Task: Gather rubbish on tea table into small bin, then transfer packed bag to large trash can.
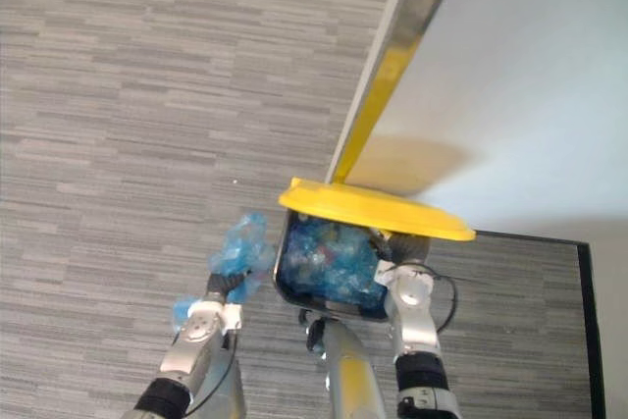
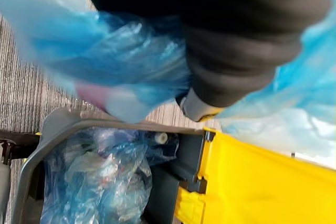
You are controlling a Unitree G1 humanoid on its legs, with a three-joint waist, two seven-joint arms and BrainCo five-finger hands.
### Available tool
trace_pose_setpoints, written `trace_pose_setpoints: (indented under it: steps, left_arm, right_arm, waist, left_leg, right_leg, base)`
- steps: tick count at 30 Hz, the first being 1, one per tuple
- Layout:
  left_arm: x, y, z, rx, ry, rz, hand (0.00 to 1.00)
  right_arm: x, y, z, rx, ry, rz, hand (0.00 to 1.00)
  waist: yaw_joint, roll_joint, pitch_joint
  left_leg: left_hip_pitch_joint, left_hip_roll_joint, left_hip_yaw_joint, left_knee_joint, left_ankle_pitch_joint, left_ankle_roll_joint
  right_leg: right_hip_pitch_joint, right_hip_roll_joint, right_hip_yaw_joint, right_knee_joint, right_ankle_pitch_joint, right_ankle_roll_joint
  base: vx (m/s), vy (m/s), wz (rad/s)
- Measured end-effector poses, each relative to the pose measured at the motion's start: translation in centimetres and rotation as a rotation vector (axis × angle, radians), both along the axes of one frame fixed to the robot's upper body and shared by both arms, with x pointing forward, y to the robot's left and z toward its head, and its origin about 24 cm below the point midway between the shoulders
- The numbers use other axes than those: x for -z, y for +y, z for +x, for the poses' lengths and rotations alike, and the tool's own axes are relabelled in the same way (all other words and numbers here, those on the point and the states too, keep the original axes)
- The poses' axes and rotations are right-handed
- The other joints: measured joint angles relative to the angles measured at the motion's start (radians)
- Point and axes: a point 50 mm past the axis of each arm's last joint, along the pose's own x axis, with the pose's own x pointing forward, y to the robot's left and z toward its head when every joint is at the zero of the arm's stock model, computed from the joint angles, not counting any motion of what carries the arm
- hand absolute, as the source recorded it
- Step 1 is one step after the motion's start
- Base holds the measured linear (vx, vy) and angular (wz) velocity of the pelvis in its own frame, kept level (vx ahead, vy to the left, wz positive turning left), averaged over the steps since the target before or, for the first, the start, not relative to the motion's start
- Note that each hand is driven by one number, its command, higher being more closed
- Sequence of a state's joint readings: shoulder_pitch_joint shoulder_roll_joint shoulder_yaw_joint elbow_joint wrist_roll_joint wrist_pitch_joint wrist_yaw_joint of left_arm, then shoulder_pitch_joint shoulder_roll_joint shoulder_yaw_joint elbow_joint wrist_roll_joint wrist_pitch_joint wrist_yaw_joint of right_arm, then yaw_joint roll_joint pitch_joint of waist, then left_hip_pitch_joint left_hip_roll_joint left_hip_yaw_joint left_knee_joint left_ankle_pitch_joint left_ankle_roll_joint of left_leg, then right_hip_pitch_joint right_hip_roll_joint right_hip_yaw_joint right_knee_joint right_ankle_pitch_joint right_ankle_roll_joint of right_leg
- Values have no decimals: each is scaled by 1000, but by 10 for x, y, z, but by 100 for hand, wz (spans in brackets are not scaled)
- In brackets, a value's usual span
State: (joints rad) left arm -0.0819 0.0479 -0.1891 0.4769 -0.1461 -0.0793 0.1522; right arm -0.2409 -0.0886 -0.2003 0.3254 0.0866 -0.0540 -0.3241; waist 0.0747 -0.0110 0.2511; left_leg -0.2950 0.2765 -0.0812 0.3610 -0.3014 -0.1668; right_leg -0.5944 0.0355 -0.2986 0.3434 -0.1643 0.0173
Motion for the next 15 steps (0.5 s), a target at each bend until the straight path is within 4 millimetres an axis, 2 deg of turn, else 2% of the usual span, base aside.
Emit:
trace_pose_setpoints:
  steps: [4,8,15]
  left_arm:
    - [-9,-8,0,33,-41,-26,100]
    - [-24,-20,2,100,-105,-54,100]
    - [-66,-59,-1,292,-282,-186,100]
  right_arm:
    - [-11,0,9,10,-40,40,0]
    - [-20,6,21,-9,-56,58,0]
    - [-35,13,37,-31,-92,87,0]
  waist:
    - [5,-5,-3]
    - [15,-20,-10]
    - [15,-34,-15]
  left_leg:
    - [4,0,16,-6,5,-8]
    - [21,-1,22,-10,4,-8]
    - [31,-4,22,-32,9,-1]
  right_leg:
    - [2,-4,0,0,7,-11]
    - [17,-6,4,-7,10,-14]
    - [38,5,35,-55,41,33]
  base:
    - [-4,16,2]
    - [-39,18,-2]
    - [-78,0,1]
